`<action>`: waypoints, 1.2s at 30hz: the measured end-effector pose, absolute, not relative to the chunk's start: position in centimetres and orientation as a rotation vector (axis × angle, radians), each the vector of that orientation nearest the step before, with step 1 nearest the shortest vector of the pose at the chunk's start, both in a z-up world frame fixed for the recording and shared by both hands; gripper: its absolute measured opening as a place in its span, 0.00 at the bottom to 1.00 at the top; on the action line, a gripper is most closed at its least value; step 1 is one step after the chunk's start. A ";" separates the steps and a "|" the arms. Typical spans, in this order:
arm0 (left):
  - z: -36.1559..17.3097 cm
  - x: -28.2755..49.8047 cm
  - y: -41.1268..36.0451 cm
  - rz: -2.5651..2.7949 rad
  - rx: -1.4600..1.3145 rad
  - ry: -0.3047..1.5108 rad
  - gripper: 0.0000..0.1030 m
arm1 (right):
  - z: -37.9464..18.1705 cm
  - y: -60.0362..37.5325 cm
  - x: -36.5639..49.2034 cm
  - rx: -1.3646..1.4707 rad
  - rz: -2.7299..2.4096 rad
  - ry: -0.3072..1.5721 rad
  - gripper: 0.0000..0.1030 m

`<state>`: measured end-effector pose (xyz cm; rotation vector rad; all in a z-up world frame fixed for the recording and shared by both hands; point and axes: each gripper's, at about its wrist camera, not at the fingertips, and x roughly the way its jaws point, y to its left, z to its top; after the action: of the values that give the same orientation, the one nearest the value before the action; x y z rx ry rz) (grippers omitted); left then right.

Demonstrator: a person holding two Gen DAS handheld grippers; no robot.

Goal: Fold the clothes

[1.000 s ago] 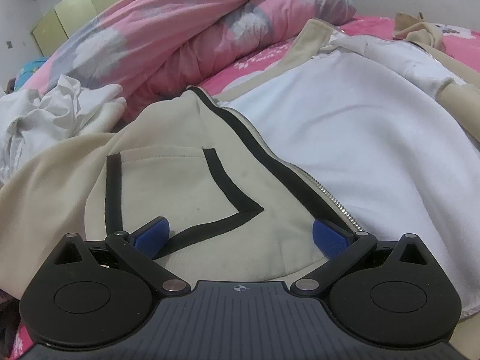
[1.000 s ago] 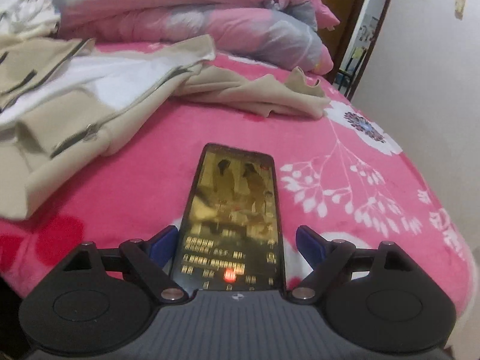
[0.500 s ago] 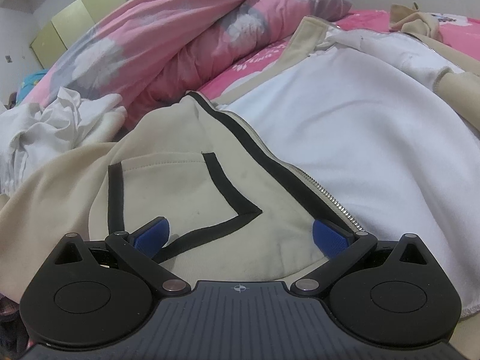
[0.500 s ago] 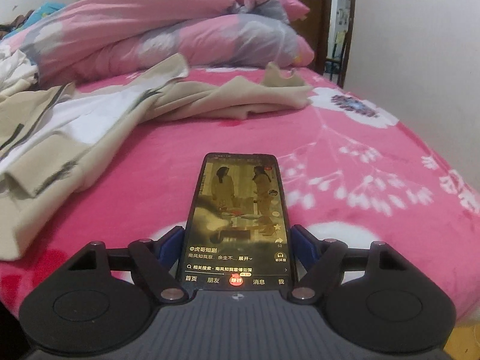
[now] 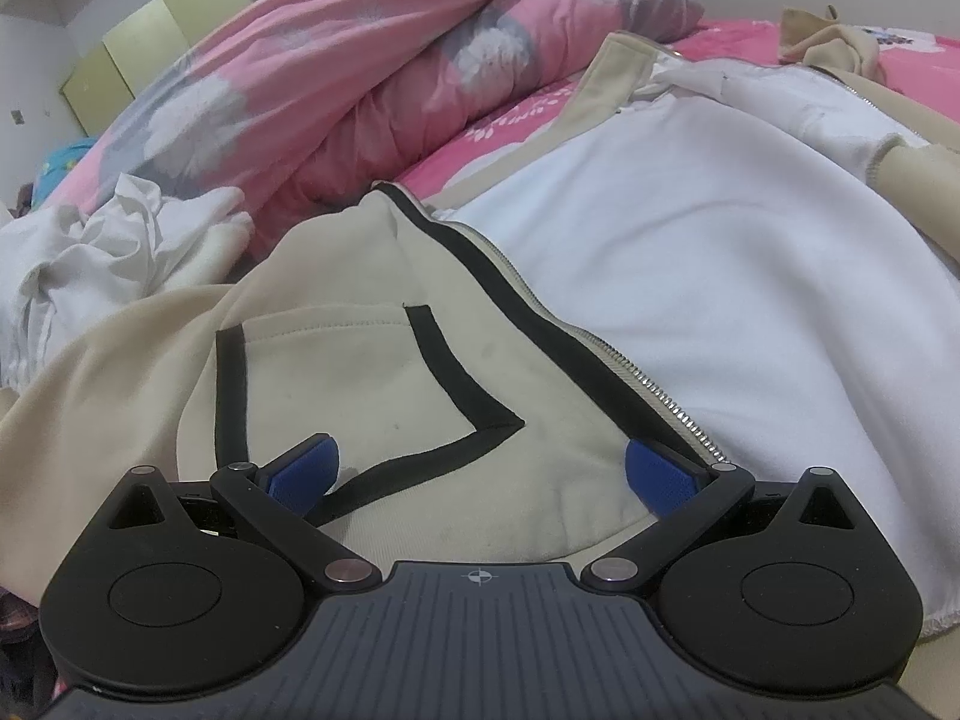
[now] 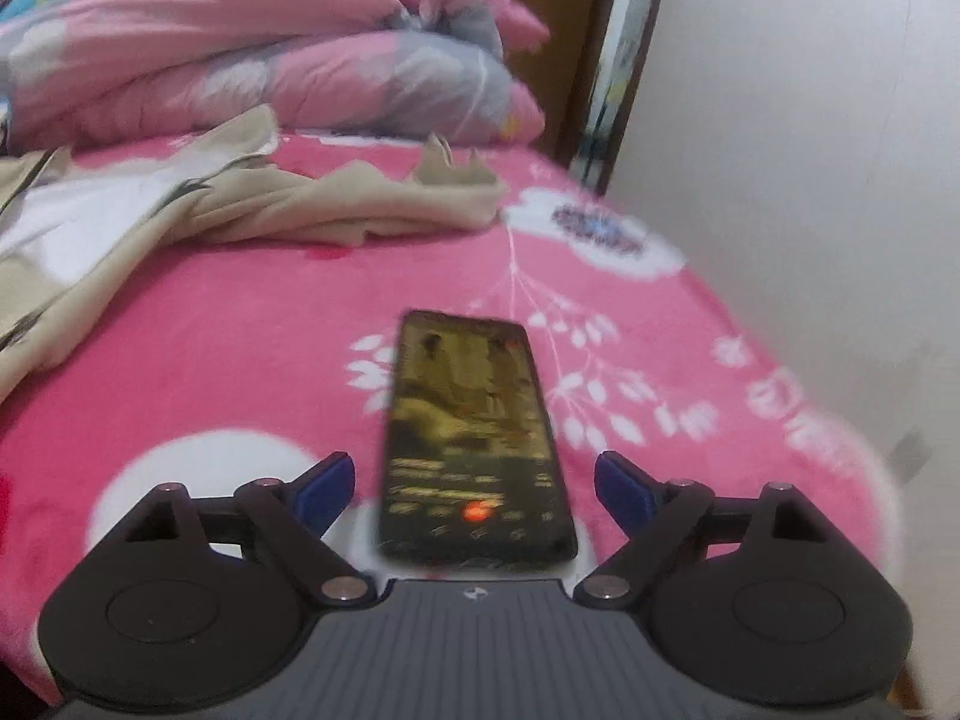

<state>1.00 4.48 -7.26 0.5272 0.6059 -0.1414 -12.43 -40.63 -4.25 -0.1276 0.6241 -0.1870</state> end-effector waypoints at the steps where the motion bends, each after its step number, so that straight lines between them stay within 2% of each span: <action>1: -7.2 1.0 4.5 -0.142 0.524 0.607 1.00 | -4.0 -39.3 -12.8 -0.080 -0.123 0.609 0.87; 3: -7.2 1.0 4.5 -0.142 0.521 0.607 1.00 | -3.5 -36.7 -13.5 0.013 0.005 0.578 0.85; 5: -7.2 1.0 4.5 -0.141 0.524 0.604 1.00 | -3.4 -33.9 -13.0 0.136 0.151 0.570 0.79; 7: -7.2 1.0 4.5 -0.141 0.527 0.602 1.00 | -3.5 -31.6 -11.8 0.233 0.254 0.575 0.68; 12: -7.2 1.0 4.8 -0.148 0.507 0.605 1.00 | -5.4 -28.3 -7.7 0.339 0.271 0.694 0.65; 17: -7.3 1.0 5.0 -0.155 0.486 0.607 1.00 | -6.1 -27.2 -6.7 0.345 0.213 0.669 0.64; 20: -7.3 0.9 4.9 -0.153 0.495 0.604 1.00 | -6.2 -26.2 -6.6 0.285 0.172 0.624 0.44; 21: -7.3 0.9 4.8 -0.152 0.496 0.604 1.00 | -6.2 -26.1 -6.8 0.270 0.162 0.607 0.35; 22: -7.3 0.9 4.8 -0.151 0.498 0.604 1.00 | -6.2 -26.2 -7.1 0.260 0.156 0.589 0.19; 23: -7.3 0.9 4.7 -0.150 0.499 0.604 1.00 | -6.2 -26.4 -7.2 0.264 0.155 0.575 0.15; 32: -7.3 0.8 4.4 -0.144 0.530 0.597 1.00 | -2.6 -34.9 -10.2 0.439 0.051 0.381 0.12; 36: -7.2 1.1 4.7 -0.152 0.508 0.608 1.00 | -4.4 -39.0 -10.5 0.554 -0.023 0.417 0.12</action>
<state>1.06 4.72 -7.22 0.5078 0.6082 -0.1517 -10.46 -39.01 -4.36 0.5536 0.4171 -0.0229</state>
